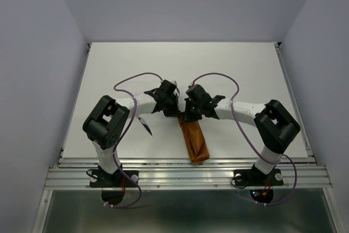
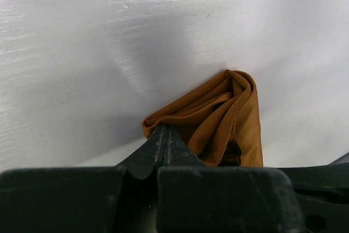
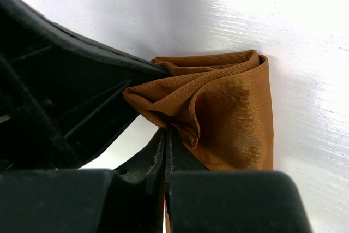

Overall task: Fold the napkin into a case and place the utensils inside
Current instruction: Fold the smaller rectangle-folded napkin at the center of the board.

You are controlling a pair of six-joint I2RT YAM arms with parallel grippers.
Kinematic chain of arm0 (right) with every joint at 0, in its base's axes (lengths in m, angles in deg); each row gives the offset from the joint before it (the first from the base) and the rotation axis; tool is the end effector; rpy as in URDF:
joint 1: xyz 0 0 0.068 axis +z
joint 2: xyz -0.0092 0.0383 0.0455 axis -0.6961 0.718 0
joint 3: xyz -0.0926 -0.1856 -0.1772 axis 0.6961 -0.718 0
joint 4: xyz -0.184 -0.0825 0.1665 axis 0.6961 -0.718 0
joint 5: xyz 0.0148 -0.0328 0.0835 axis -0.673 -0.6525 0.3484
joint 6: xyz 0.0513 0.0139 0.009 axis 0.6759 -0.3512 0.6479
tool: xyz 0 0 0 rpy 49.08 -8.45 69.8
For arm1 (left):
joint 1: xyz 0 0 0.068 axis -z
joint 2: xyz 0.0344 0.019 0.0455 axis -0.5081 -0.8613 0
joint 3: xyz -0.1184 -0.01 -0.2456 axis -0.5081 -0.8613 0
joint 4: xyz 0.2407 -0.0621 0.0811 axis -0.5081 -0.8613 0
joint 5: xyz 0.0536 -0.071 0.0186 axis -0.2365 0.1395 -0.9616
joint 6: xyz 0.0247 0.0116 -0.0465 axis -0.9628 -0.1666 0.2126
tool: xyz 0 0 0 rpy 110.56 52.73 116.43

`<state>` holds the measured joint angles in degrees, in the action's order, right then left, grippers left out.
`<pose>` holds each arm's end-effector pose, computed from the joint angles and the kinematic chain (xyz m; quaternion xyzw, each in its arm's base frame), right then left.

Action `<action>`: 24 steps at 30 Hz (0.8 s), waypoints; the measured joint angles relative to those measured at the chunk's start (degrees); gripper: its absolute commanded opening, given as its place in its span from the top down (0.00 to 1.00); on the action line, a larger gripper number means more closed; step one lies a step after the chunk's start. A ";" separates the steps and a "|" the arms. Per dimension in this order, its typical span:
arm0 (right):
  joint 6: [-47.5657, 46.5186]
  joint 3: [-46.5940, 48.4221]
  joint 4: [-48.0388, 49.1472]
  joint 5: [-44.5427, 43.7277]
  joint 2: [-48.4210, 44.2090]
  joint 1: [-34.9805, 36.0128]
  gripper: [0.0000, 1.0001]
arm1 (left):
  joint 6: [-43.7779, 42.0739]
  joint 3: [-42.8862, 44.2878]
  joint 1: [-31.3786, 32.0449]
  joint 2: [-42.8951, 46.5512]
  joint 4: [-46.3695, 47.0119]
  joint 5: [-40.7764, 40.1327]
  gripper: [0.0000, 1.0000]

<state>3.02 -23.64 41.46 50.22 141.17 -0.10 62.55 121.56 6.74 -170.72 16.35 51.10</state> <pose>0.2519 0.2470 0.1749 -0.0327 0.9493 0.2349 0.2064 0.2862 -0.2271 0.1620 0.0360 0.9309 -0.2892 0.2202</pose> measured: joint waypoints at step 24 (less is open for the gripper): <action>-0.61 -3.82 2.86 1.49 0.15 0.00 0.99 | 0.11 0.00 0.00 1.16 -1.81 -0.37 0.80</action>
<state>2.41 -27.46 44.33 51.71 141.32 -0.10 62.66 121.56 6.74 -169.56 14.53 50.73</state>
